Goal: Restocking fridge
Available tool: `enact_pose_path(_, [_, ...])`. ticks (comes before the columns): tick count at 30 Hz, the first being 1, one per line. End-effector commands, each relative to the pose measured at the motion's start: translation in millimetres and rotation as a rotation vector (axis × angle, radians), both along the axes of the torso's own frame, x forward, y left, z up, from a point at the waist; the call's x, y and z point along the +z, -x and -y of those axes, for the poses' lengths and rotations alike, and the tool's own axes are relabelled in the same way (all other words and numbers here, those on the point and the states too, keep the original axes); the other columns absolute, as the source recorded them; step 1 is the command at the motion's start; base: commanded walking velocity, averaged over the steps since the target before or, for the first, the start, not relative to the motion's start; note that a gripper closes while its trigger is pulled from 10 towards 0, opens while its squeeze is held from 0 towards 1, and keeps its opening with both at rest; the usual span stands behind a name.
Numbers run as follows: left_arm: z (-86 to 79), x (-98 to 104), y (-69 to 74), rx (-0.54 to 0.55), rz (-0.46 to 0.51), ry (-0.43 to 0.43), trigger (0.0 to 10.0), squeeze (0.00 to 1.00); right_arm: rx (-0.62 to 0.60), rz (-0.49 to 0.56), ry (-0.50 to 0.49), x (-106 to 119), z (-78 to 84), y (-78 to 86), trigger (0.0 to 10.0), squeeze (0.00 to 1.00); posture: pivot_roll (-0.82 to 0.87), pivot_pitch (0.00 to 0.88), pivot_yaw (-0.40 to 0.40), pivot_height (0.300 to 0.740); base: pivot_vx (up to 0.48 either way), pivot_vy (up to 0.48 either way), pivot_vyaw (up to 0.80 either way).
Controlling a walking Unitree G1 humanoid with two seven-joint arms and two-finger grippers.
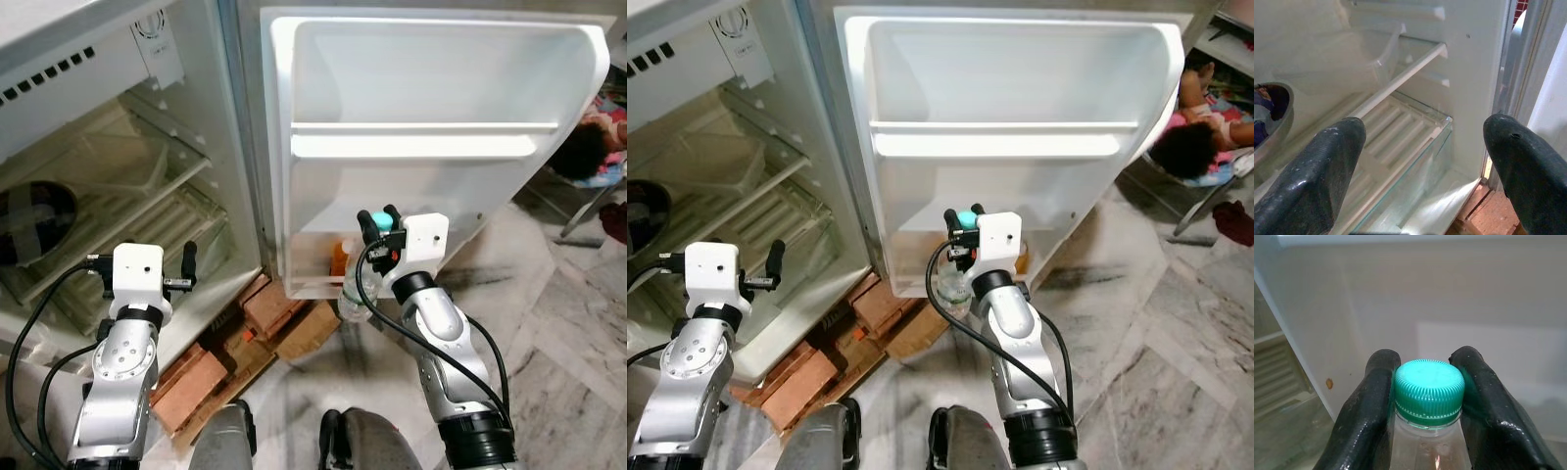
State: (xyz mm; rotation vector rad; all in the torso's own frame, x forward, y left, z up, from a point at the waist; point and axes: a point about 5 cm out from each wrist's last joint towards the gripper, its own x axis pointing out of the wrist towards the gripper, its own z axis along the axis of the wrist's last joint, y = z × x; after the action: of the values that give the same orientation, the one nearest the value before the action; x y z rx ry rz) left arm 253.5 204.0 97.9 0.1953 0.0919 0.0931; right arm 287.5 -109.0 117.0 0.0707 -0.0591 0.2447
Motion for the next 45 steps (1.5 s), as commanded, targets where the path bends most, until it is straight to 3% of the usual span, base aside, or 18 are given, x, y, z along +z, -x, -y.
enact_pose_path(1, [0.5, -1, -1.3, -0.006, -0.010, -0.014, 10.0, 0.00, -0.010, 0.008, -0.006, 1, 1.4, 0.3, 10.0, 0.00, 0.02, 0.214, -0.062, 0.690, 0.000, 0.000, 0.00])
enact_pose_path(17, [1.3, 4, -8.2, 0.003, 0.006, -0.030, 10.0, 0.00, 0.008, 0.010, -0.007, 2, -3.4, -4.0, 10.0, 0.00, 0.03, 0.224, -0.060, 0.686, 0.000, 0.000, 0.00])
enact_pose_path(29, [3.0, 6, -13.2, 0.001, 0.020, -0.035, 10.0, 0.00, 0.022, 0.013, -0.015, 2, -7.0, -4.9, 10.0, 0.00, 0.03, 0.221, -0.054, 0.603, 0.000, 0.000, 0.00])
enact_pose_path(41, [3.9, 13, -15.9, -0.001, 0.070, -0.065, 10.0, 0.00, 0.035, 0.025, -0.011, 4, -8.7, -5.4, 10.0, 0.00, 0.03, 0.210, -0.055, 0.603, 0.000, 0.000, 0.00])
enact_pose_path(45, [2.8, 15, -16.5, -0.013, 0.078, -0.036, 10.0, 0.00, 0.107, 0.047, -0.039, 8, -15.9, -3.1, 10.0, 0.00, 0.03, 0.212, -0.053, 0.603, 0.000, 0.000, 0.00])
